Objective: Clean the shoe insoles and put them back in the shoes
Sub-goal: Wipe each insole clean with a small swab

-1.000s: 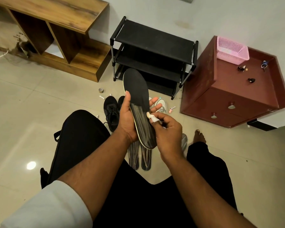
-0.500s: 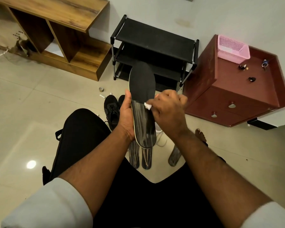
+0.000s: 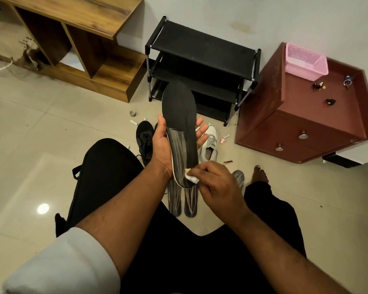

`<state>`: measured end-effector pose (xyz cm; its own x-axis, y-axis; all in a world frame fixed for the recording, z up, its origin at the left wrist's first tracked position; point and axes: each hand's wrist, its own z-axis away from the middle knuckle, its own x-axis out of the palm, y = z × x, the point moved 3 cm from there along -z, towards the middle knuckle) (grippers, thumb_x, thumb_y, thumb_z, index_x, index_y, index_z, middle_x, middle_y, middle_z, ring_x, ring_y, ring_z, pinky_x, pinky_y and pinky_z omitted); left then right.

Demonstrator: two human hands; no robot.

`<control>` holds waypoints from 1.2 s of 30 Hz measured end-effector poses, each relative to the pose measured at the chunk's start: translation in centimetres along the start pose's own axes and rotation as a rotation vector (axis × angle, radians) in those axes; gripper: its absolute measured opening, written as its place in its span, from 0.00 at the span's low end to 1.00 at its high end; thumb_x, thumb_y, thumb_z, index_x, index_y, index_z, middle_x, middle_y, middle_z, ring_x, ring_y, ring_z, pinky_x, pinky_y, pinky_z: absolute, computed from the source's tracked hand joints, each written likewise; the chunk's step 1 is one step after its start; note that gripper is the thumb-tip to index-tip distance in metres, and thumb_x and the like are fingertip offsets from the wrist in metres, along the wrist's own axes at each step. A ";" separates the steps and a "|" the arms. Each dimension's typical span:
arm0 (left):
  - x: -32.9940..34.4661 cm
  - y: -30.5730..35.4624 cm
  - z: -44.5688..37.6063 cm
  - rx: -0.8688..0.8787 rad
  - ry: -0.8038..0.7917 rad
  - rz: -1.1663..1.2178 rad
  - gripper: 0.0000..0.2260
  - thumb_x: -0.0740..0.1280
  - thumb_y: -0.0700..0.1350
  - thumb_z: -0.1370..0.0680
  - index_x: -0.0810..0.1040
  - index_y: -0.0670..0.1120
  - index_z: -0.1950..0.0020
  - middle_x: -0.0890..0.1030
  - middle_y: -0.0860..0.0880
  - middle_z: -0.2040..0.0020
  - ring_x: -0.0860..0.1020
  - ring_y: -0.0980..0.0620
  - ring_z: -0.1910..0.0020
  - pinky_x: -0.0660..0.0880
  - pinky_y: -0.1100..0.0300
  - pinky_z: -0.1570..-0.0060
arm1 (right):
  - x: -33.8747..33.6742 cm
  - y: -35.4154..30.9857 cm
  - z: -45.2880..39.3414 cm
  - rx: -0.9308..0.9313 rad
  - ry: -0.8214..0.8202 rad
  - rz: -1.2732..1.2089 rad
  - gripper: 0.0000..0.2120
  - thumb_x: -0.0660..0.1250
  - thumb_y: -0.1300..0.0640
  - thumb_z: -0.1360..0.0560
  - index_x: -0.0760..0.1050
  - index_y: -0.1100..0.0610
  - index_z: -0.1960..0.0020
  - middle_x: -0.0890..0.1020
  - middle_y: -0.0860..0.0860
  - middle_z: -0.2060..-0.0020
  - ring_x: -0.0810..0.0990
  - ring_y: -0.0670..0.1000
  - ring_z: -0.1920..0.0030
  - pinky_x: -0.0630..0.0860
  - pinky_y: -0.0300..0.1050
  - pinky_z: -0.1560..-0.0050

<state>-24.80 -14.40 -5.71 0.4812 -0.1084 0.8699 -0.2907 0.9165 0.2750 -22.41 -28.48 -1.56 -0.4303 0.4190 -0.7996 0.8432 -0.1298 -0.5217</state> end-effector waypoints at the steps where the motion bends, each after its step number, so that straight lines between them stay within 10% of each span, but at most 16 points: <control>1: 0.1 -0.1 -0.1 0.002 -0.003 0.006 0.41 0.50 0.71 0.23 0.69 0.39 0.27 0.75 0.39 0.31 0.74 0.41 0.32 0.72 0.47 0.34 | -0.1 0.0 -0.1 -0.014 0.011 0.013 0.10 0.65 0.64 0.26 0.81 0.60 0.47 0.80 0.54 0.56 0.76 0.51 0.56 0.75 0.48 0.57; 7: 0.6 -0.6 0.5 -0.036 0.001 -0.030 0.39 0.54 0.69 0.24 0.72 0.38 0.29 0.75 0.39 0.31 0.74 0.43 0.32 0.72 0.48 0.33 | -1.0 1.0 -5.5 -0.046 0.027 0.129 0.12 0.61 0.60 0.24 0.80 0.62 0.47 0.81 0.56 0.57 0.78 0.54 0.55 0.75 0.51 0.53; 12: 0.9 -0.6 1.0 0.023 0.020 -0.078 0.24 0.57 0.56 0.21 0.86 0.41 0.52 0.83 0.43 0.53 0.83 0.47 0.54 0.77 0.55 0.47 | -1.8 1.7 -8.8 -0.027 0.049 0.212 0.16 0.56 0.57 0.24 0.81 0.60 0.50 0.81 0.54 0.59 0.79 0.53 0.57 0.66 0.43 0.56; 18: 1.2 -0.5 0.9 -0.138 0.009 -0.053 0.33 0.60 0.61 0.22 0.68 0.38 0.26 0.70 0.35 0.28 0.71 0.41 0.31 0.65 0.48 0.28 | -1.0 0.4 -4.3 -0.001 -0.058 0.059 0.14 0.60 0.58 0.25 0.80 0.61 0.47 0.82 0.56 0.55 0.80 0.54 0.54 0.79 0.52 0.52; 26: 0.7 -0.3 0.9 -0.162 0.077 -0.119 0.39 0.62 0.65 0.27 0.69 0.36 0.28 0.76 0.34 0.37 0.77 0.41 0.41 0.74 0.49 0.37 | -0.2 -0.5 -1.8 -0.061 -0.041 0.127 0.13 0.60 0.59 0.25 0.80 0.60 0.46 0.81 0.54 0.53 0.78 0.52 0.52 0.72 0.46 0.51; 31: 0.7 -0.6 1.3 -0.062 0.132 -0.198 0.16 0.60 0.51 0.21 0.80 0.42 0.59 0.80 0.45 0.63 0.79 0.48 0.63 0.77 0.56 0.56 | -1.4 1.4 -6.7 0.007 0.016 0.257 0.18 0.55 0.53 0.24 0.79 0.60 0.47 0.81 0.55 0.54 0.79 0.54 0.53 0.71 0.48 0.51; 36: 1.0 -0.8 1.4 -0.062 0.109 -0.211 0.20 0.59 0.50 0.19 0.84 0.42 0.63 0.82 0.43 0.64 0.82 0.46 0.67 0.80 0.55 0.66 | -2.6 2.6 -9.6 0.107 0.072 0.193 0.15 0.57 0.57 0.24 0.80 0.60 0.48 0.82 0.56 0.56 0.79 0.55 0.54 0.76 0.55 0.53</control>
<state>-25.24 -15.79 -4.48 0.6130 -0.2610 0.7458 -0.1246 0.9001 0.4175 -16.03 -21.30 2.04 -0.2366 0.4400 -0.8662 0.8671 -0.3066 -0.3926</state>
